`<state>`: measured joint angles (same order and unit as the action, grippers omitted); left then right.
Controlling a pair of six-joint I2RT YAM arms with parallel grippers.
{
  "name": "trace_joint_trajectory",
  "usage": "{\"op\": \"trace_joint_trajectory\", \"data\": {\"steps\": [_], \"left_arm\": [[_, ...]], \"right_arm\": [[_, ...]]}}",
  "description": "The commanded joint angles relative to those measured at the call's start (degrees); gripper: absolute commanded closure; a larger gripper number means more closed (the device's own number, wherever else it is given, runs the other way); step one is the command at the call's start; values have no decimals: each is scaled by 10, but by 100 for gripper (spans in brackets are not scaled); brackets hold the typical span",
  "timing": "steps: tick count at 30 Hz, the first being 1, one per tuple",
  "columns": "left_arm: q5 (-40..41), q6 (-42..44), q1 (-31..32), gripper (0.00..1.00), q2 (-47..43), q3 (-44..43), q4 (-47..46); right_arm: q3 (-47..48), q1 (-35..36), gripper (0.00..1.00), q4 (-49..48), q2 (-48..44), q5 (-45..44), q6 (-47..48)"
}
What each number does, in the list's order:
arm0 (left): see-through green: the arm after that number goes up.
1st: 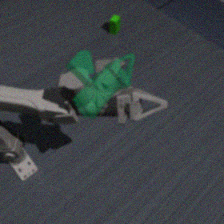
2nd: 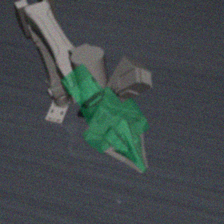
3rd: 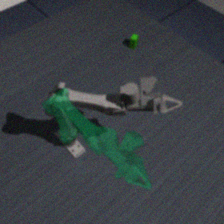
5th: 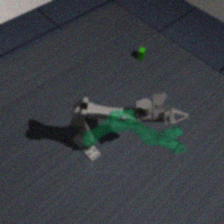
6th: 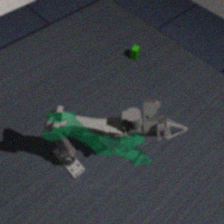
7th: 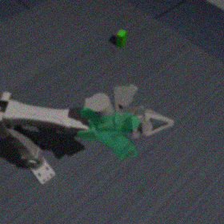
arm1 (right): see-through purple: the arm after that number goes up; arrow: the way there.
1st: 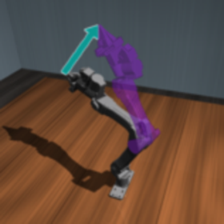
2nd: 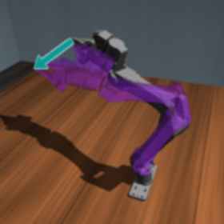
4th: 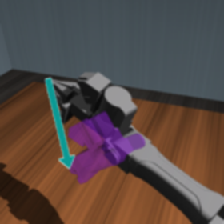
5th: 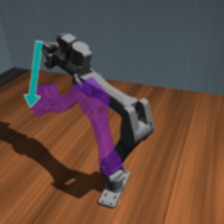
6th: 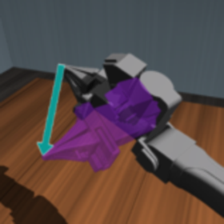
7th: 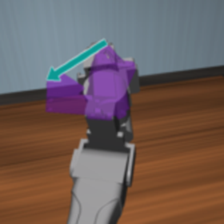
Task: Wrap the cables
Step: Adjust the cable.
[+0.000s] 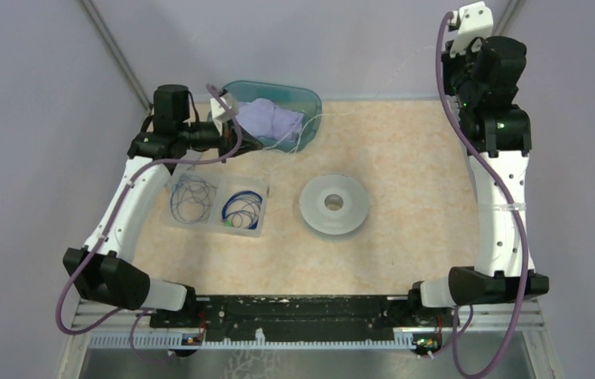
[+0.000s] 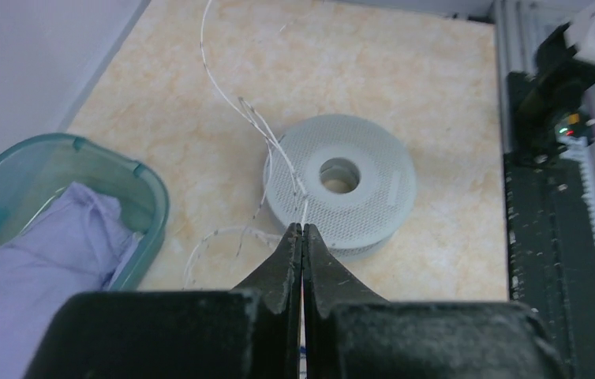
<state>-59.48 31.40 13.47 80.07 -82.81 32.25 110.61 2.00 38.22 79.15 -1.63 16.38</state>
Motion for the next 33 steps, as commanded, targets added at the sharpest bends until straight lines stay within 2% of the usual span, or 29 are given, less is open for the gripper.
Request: {"op": "trace_joint_trajectory", "data": {"steps": [1,4,6,9,12,14,17,21,28,33], "left_arm": [[-134,-151,-10,100,-8,-29,-92],[-163,-254,-10,100,-5,-27,-165],[-155,-286,-9,100,-3,-22,-189],[-104,-264,-1,100,-1,-2,-188],[-42,-221,18,100,7,27,-177],[13,-174,46,98,14,41,-161],[109,-93,104,86,35,55,-129],[175,-50,145,69,77,84,-138],[220,-6,145,43,148,96,-126],[201,7,146,27,173,115,-134]], "right_arm": [[-35,-7,100,-40,-10,-92,63],[-66,-8,100,-32,-9,-95,74],[-95,-8,100,-24,-16,-61,76],[-126,-8,100,2,-24,41,60],[-118,-7,100,51,-23,156,44],[-103,-7,100,68,-21,184,33],[-78,-7,100,77,-22,189,25],[-62,-7,100,73,-29,185,18],[20,-7,100,93,-26,175,-8],[87,-7,100,101,-24,193,-33]]}}
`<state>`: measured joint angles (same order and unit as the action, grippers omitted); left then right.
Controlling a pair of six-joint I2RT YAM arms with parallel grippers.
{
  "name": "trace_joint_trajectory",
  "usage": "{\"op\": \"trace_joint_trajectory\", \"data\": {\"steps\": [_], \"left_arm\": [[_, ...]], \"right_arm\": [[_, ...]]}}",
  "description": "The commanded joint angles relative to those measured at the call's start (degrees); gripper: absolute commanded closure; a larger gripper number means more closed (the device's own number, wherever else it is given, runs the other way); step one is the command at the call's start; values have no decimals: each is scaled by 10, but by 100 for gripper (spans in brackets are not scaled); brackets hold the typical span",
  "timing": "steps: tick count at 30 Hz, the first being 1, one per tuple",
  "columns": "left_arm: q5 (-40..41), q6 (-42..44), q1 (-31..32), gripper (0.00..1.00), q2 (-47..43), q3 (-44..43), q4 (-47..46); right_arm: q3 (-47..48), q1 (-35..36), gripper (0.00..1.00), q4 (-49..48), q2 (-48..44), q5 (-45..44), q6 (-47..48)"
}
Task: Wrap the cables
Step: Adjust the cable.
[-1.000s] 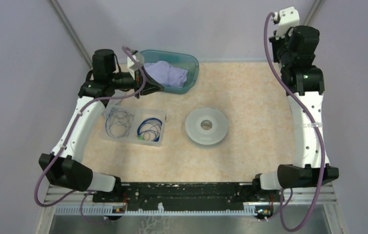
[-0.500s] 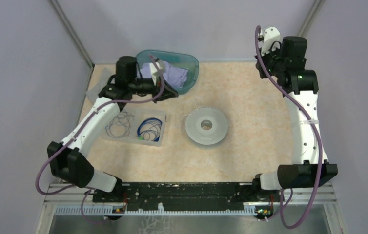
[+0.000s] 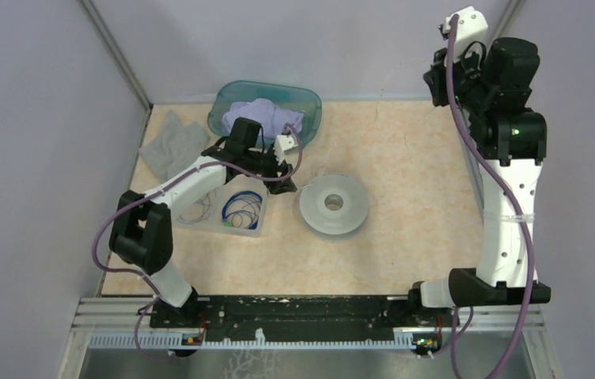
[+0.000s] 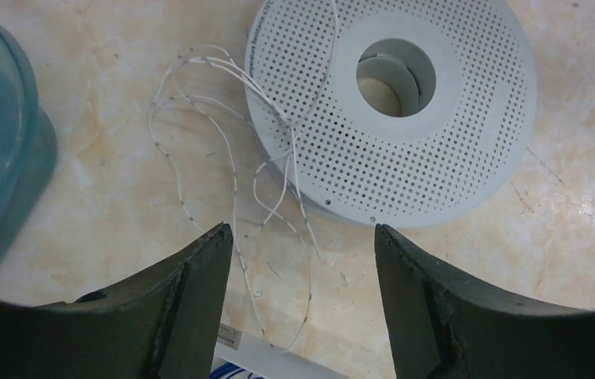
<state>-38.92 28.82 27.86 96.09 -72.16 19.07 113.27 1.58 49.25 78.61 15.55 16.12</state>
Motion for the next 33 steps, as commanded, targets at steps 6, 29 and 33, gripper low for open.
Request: {"op": "trace_joint_trajectory", "data": {"steps": [6,29,33], "left_arm": [[-54,27,10,25,51,-10,1],[-55,141,62,36,176,-144,-8],[-55,147,64,45,196,-168,7]], "right_arm": [[65,-3,100,-4,-16,41,-41],[14,-3,100,-16,-32,56,-43],[6,-2,100,-17,-36,54,-42]]}}
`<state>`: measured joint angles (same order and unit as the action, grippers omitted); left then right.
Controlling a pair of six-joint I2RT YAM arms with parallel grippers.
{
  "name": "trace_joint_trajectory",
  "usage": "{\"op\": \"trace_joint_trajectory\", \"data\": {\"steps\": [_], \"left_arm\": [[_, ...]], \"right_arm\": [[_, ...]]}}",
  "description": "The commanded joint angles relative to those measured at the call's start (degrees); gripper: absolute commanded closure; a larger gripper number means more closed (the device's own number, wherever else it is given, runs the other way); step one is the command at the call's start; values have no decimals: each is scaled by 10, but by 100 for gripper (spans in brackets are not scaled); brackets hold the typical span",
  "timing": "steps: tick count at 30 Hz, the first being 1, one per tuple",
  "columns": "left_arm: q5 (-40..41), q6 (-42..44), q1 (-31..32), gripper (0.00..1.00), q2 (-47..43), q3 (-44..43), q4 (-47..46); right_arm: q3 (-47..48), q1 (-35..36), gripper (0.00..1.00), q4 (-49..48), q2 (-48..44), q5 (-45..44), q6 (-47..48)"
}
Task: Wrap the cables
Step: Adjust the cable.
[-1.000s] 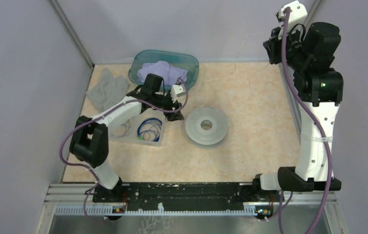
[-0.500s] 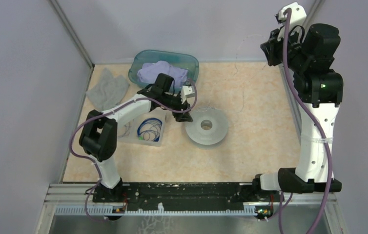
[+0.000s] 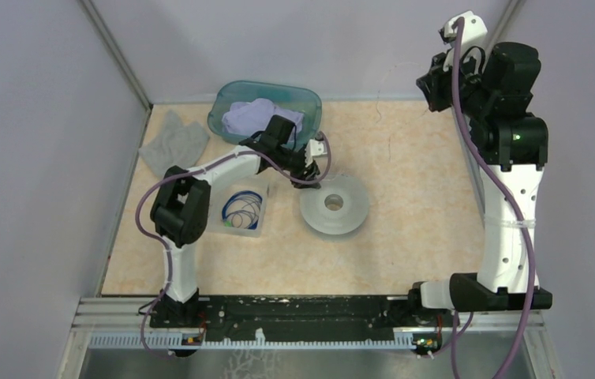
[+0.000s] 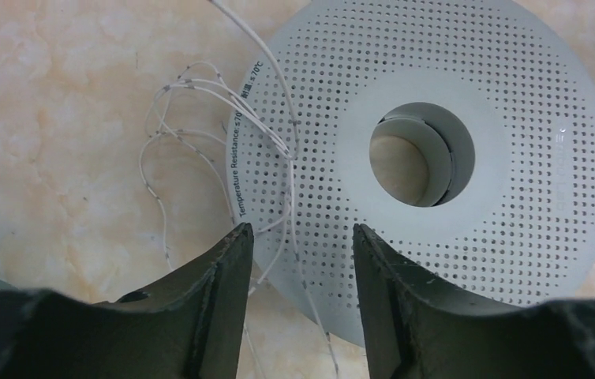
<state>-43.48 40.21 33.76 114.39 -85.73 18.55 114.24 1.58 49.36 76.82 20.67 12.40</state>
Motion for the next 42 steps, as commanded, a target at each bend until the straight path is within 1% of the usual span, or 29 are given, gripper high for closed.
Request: {"op": "trace_joint_trajectory", "data": {"steps": [1,7,12,16,21,25,28,31,32,34,37,39,42], "left_arm": [[-9,33,6,48,16,-35,15],[-7,37,12,60,26,-41,18],[-5,42,17,64,32,-45,24],[-1,45,19,69,35,-48,29],[2,52,20,73,37,-49,39],[4,55,21,78,37,-50,46],[7,55,21,85,32,-52,48],[7,50,21,97,23,-58,47],[5,47,21,100,18,-59,47],[1,41,21,100,3,-61,49],[-13,41,21,100,-33,-62,65],[-25,56,19,100,-59,-61,92],[-41,101,18,100,-98,-59,160]], "right_arm": [[-5,-3,100,-18,-19,2,-4],[-12,-3,100,-22,-20,2,-4],[-13,-3,100,-23,-20,3,-5],[-12,-3,100,-23,-22,0,-4],[-15,-3,100,-23,-23,-1,-3],[-15,-3,100,-24,-24,-2,-4],[-16,-2,100,-24,-24,-2,-3],[-18,-3,100,-25,-24,-7,-2],[-20,-3,100,-26,-24,-12,-1],[-25,-3,100,-29,-25,-26,1],[-31,-3,100,-35,-23,-72,1],[-29,-3,100,-39,-18,-115,7],[-21,-4,100,-46,-8,-177,20]]}}
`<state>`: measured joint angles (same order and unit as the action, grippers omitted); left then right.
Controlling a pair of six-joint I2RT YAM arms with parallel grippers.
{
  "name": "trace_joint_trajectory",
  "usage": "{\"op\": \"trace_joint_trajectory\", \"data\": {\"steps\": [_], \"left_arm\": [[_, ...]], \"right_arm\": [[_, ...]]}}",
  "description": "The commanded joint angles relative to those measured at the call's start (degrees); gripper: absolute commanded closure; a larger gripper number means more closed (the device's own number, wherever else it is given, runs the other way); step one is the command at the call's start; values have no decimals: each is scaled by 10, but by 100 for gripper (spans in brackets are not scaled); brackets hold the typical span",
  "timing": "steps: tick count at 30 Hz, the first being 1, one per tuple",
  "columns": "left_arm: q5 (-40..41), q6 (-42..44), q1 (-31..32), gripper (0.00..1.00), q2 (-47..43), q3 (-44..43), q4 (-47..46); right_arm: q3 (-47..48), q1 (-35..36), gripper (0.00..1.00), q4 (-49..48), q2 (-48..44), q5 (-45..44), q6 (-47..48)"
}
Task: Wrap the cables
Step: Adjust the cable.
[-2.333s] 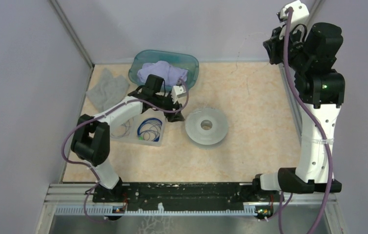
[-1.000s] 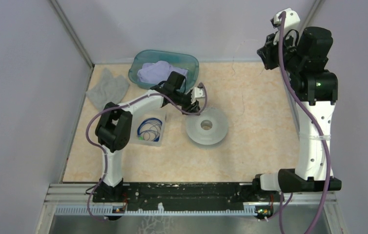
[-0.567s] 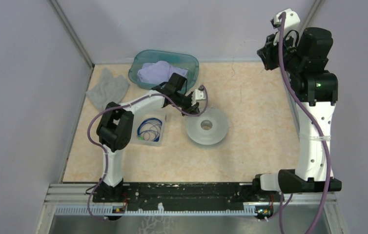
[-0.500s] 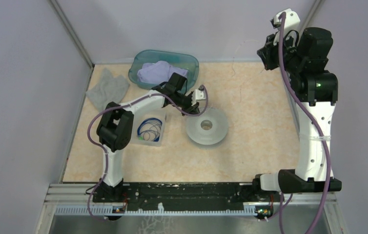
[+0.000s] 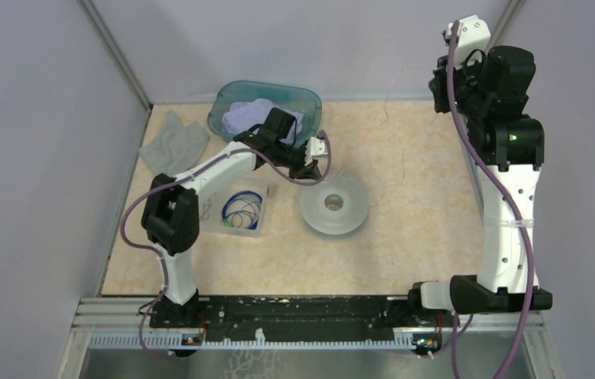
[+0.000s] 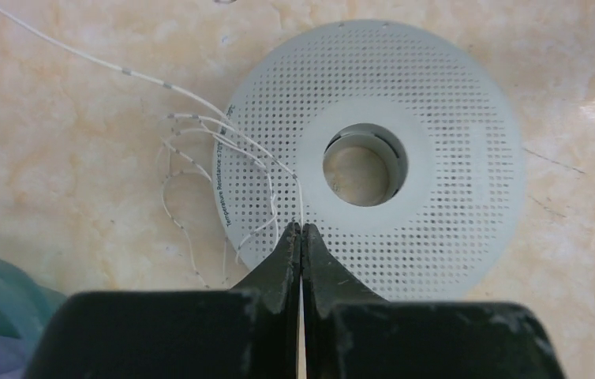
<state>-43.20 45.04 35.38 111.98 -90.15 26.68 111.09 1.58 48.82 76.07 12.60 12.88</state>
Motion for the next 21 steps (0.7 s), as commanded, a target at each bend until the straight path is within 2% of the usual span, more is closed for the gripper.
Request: {"op": "trace_joint_trajectory", "data": {"steps": [1,6,11,16,21], "left_arm": [[-46,69,1,100,-87,-14,102],[-40,138,-1,100,-153,-11,229],[-59,156,-1,100,-214,-35,306],[-129,129,-16,100,-235,-98,343],[-256,60,-87,100,-247,-149,310]], "right_arm": [[12,-4,100,-44,3,-116,22],[4,-22,100,-73,15,-179,42],[-9,-32,100,-90,22,-199,50],[-26,-33,100,-105,30,-225,65],[-49,-49,100,-129,32,-251,85]]}}
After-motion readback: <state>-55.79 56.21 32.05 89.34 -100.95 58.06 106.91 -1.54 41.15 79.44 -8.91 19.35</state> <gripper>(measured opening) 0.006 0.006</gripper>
